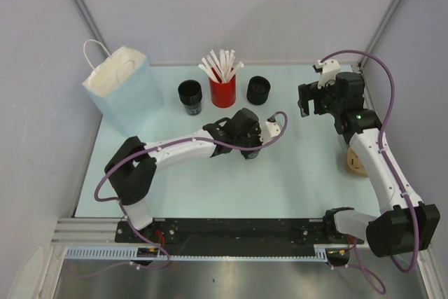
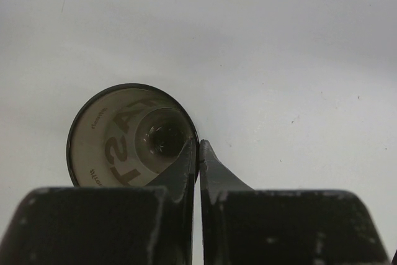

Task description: Pack the takeout coffee

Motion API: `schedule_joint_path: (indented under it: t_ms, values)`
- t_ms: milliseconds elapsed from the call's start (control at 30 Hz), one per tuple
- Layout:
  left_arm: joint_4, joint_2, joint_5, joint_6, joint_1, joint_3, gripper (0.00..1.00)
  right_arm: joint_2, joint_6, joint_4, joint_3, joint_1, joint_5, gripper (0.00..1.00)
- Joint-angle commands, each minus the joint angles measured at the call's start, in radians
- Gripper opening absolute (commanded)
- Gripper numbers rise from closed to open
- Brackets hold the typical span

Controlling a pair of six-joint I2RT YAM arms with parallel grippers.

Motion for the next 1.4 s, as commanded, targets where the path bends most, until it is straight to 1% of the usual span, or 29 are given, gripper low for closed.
schedule_joint_path:
  t_ms: [0, 33, 67, 133, 200, 233, 300, 400, 433, 500, 533, 600, 633, 700, 733, 800, 900, 933, 1000, 1033, 1067, 1100, 1133, 1200, 1233, 1367]
  values:
    - [0.026, 0.003, -0.013, -0.004, -0.012, -0.002, 0.06, -0.012, 0.005, 0.035, 0.001, -0.004, 0.013, 1.0]
    - [0.024, 0.004, -0.012, -0.001, -0.014, -0.002, 0.08, -0.014, 0.004, 0.036, 0.001, -0.004, 0.013, 1.0]
    - [0.023, 0.003, -0.013, -0.001, -0.014, -0.002, 0.14, -0.015, 0.005, 0.033, 0.0, -0.004, 0.01, 1.0]
    - [0.021, 0.0, -0.012, 0.003, -0.014, -0.004, 0.19, -0.014, 0.004, 0.035, 0.001, -0.004, 0.01, 1.0]
    - [0.02, -0.006, -0.013, 0.008, -0.014, -0.004, 0.29, -0.015, 0.004, 0.033, 0.001, -0.004, 0.01, 1.0]
    - [0.02, -0.014, -0.013, 0.009, -0.014, -0.004, 0.37, -0.015, 0.004, 0.033, 0.0, -0.004, 0.01, 1.0]
    - [0.021, -0.022, -0.016, 0.011, -0.014, -0.004, 0.42, -0.014, 0.004, 0.032, 0.001, -0.004, 0.01, 1.0]
    - [0.021, -0.035, -0.027, 0.016, -0.014, -0.005, 0.54, -0.012, 0.004, 0.033, 0.001, -0.002, 0.007, 1.0]
    - [0.02, -0.042, -0.029, 0.017, -0.014, -0.005, 0.62, -0.012, 0.002, 0.032, 0.001, -0.002, 0.002, 1.0]
    - [0.018, -0.054, -0.041, 0.02, -0.014, -0.002, 0.69, -0.009, 0.001, 0.03, 0.0, -0.004, 0.0, 1.0]
    - [0.013, -0.072, -0.052, 0.023, -0.012, 0.001, 0.76, -0.008, 0.001, 0.027, 0.001, -0.004, -0.004, 1.0]
    - [0.009, -0.094, -0.064, 0.034, -0.011, 0.011, 0.83, -0.003, -0.001, 0.027, 0.001, -0.002, -0.016, 1.0]
    - [0.003, -0.121, -0.076, 0.035, -0.01, 0.022, 0.91, -0.002, -0.002, 0.024, 0.001, -0.004, -0.023, 1.0]
    - [-0.005, -0.152, -0.081, 0.042, 0.0, 0.027, 0.98, 0.003, -0.004, 0.021, 0.001, -0.001, -0.042, 1.0]
    - [-0.007, -0.184, -0.085, 0.043, 0.006, 0.028, 1.0, 0.011, -0.007, 0.018, 0.001, 0.001, -0.05, 1.0]
    - [-0.02, -0.213, -0.095, 0.051, 0.029, 0.034, 1.0, 0.02, -0.013, 0.016, 0.001, 0.014, -0.07, 1.0]
    - [-0.031, -0.281, -0.089, 0.048, 0.1, 0.036, 0.99, 0.047, -0.022, 0.038, 0.003, 0.039, -0.084, 1.0]
    - [-0.034, -0.316, -0.084, 0.046, 0.153, 0.037, 1.0, 0.064, -0.021, 0.044, 0.003, 0.066, -0.084, 1.0]
    - [-0.052, -0.347, -0.05, 0.039, 0.216, 0.042, 0.99, 0.086, -0.025, 0.076, 0.003, 0.103, -0.081, 1.0]
    - [-0.062, -0.374, -0.035, 0.035, 0.282, 0.045, 0.99, 0.1, -0.031, 0.081, 0.009, 0.146, -0.073, 1.0]
    - [-0.072, -0.385, -0.018, 0.035, 0.313, 0.045, 1.0, 0.133, -0.045, 0.082, 0.018, 0.171, -0.073, 1.0]
    - [-0.098, -0.397, 0.021, 0.043, 0.342, 0.045, 0.99, 0.155, -0.056, 0.082, 0.041, 0.183, -0.084, 1.0]
    - [-0.109, -0.419, 0.031, 0.049, 0.392, 0.038, 0.99, 0.176, -0.061, 0.091, 0.052, 0.197, -0.084, 1.0]
    - [-0.122, -0.442, 0.075, 0.071, 0.434, 0.019, 0.99, 0.245, -0.045, 0.137, 0.087, 0.212, -0.092, 1.0]
    - [-0.157, -0.456, 0.089, 0.083, 0.46, 0.008, 0.99, 0.268, -0.033, 0.154, 0.099, 0.212, -0.102, 0.98]
    - [-0.264, -0.465, 0.12, 0.138, 0.479, 0.004, 0.99, 0.392, 0.007, 0.236, 0.165, 0.206, -0.156, 0.95]
